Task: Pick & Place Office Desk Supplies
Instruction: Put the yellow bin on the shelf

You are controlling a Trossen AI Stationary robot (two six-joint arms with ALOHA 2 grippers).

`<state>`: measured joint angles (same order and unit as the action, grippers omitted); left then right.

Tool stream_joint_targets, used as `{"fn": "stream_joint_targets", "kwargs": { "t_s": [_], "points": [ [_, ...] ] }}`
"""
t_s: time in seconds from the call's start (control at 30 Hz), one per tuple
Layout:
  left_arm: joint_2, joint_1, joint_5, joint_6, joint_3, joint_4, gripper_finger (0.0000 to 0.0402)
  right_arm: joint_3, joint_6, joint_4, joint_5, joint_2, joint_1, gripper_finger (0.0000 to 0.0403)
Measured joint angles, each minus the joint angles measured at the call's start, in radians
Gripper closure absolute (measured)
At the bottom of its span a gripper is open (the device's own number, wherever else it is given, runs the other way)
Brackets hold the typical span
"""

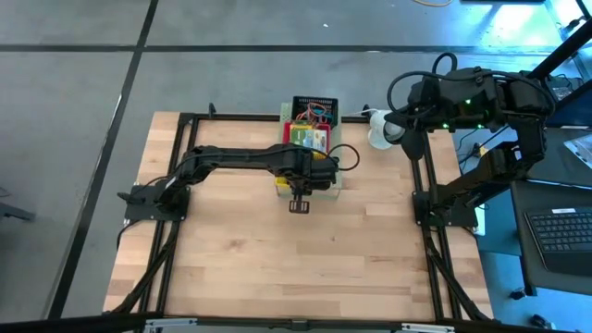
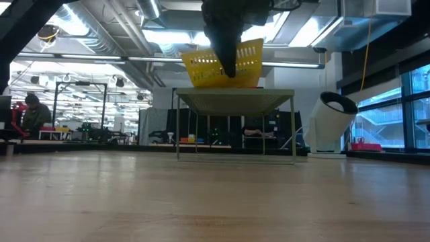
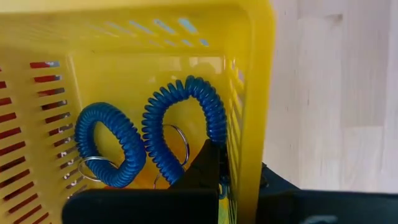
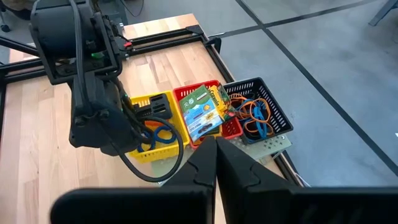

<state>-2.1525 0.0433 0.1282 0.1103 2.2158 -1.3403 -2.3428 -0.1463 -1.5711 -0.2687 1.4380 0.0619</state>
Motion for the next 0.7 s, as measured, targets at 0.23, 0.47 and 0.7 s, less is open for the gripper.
{"fn": "stream_joint_targets", "kwargs": {
  "t_s": [0.23, 0.47, 0.7],
  "points": [
    [0.0, 0.0, 0.004, 0.015, 0.0, 0.002, 0.0399, 0.0, 0.004, 0.0, 0.0, 0.0, 0.0, 0.0395],
    [-0.01, -0.001, 0.003, 0.018, -0.001, 0.002, 0.0398, 0.0, 0.005, 0.0, 0.0, 0.0, 0.0, 0.0395],
    [-0.009, -0.015, 0.003, 0.02, -0.001, 0.003, 0.0398, 0.0, 0.004, 0.0, 0.036, 0.0, 0.0, 0.0395]
  ]
}}
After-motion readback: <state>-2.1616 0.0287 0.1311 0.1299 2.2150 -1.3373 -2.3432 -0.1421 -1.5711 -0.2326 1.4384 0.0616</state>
